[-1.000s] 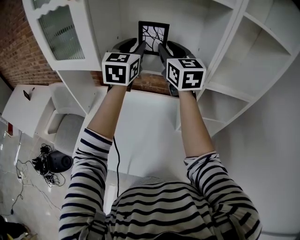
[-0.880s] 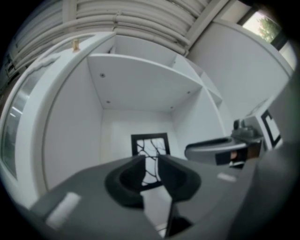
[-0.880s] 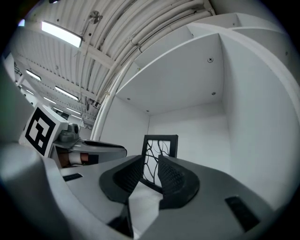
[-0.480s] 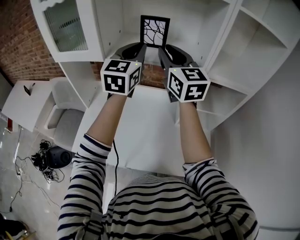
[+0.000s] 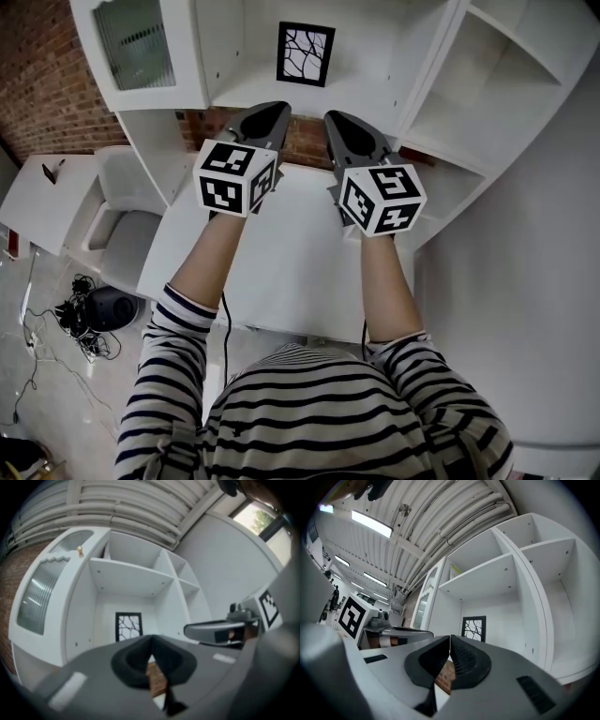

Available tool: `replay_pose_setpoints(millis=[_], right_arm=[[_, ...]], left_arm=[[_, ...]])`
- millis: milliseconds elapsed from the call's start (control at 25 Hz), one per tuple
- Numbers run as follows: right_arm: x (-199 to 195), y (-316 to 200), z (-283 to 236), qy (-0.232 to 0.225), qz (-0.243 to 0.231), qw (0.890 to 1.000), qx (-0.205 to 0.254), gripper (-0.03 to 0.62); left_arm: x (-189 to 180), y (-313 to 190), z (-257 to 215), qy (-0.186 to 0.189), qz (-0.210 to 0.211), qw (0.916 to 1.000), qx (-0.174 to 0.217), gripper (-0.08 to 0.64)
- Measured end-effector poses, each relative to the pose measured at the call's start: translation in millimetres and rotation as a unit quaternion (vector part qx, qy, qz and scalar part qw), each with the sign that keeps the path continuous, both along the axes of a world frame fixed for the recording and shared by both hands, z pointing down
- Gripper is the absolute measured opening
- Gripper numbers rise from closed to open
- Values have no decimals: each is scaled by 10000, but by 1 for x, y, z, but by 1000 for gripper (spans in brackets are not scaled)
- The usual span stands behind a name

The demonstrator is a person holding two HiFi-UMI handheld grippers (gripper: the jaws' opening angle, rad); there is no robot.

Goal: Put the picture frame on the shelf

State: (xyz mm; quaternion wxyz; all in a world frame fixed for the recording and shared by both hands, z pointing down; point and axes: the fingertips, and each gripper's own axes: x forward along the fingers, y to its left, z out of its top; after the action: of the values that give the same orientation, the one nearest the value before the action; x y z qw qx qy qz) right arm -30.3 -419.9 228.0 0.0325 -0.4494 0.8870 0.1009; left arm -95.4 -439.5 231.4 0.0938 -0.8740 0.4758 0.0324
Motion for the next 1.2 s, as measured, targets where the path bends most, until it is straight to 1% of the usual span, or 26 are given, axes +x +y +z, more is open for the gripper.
replay_pose_setpoints(millis=[200, 320, 480, 600, 720, 920, 1040, 1120, 1200], right_arm=[[7, 30, 18, -79, -196, 9998, -4, 9], [12, 47, 30, -176, -307, 9994, -6, 9], [16, 67, 54, -195, -358, 9992, -62, 8], [17, 81, 76, -282, -560, 9978, -223, 8], [14, 96, 98, -247, -767, 9961, -349, 8], [7, 115, 121, -291, -928, 9945, -393, 8], [4, 127, 135, -344, -1113, 9925, -367, 8], [6, 135, 146, -509, -1217, 9903, -445, 8], [9, 143, 156, -734, -1313, 9869, -588, 8]], left_arm=[[4, 28, 17, -134, 169, 9998, 42, 8], [4, 47, 29, -105, 263, 9996, 29, 8], [8, 70, 61, -82, 387, 9990, -202, 8], [12, 86, 87, -4, 502, 9981, -365, 8], [16, 101, 105, 56, 639, 9970, -436, 8], [17, 120, 127, 352, 822, 9945, -538, 8], [17, 135, 141, 567, 971, 9922, -543, 8], [18, 146, 152, 768, 1079, 9896, -553, 8], [18, 156, 163, 877, 1158, 9879, -541, 8]])
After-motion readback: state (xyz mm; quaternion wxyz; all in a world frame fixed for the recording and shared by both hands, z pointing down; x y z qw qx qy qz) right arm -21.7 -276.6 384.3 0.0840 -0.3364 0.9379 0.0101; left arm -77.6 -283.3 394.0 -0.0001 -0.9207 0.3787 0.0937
